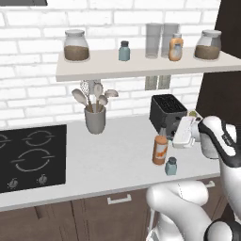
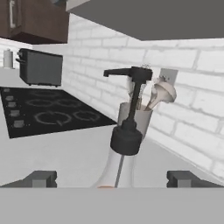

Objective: Put the shaker and condiment bottle from the counter next to their counterparts in the cabinet.

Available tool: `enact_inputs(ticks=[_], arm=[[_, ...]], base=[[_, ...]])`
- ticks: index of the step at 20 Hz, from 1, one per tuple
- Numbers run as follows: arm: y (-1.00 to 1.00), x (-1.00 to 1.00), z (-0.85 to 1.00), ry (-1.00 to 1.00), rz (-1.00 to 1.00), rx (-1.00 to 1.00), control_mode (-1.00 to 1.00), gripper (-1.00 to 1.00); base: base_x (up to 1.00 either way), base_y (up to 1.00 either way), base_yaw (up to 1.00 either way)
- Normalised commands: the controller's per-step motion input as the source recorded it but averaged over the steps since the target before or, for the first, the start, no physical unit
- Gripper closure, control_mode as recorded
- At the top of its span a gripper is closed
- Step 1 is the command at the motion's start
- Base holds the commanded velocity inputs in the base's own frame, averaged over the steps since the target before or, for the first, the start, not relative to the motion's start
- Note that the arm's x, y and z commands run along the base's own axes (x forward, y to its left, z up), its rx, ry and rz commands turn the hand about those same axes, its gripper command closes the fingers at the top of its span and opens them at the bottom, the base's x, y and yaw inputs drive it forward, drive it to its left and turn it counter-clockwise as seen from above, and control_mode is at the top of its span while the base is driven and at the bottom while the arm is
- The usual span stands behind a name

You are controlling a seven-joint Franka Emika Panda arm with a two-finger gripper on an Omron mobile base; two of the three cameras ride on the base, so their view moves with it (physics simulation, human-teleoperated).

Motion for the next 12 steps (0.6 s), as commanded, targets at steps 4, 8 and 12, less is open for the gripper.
enact_inputs(ticks=[4, 8, 12], arm=[[0.0, 0.34, -0.11, 0.0, 0.0, 0.04, -1.0, -1.0], [0.0, 0.27, -0.06, 0.0, 0.0, 0.05, -1.0, -1.0], [0.0, 0.23, -0.05, 0.0, 0.0, 0.03, -1.0, -1.0]], base=[[0.0, 0.0, 0.0], [0.0, 0.0, 0.0], [0.0, 0.0, 0.0]])
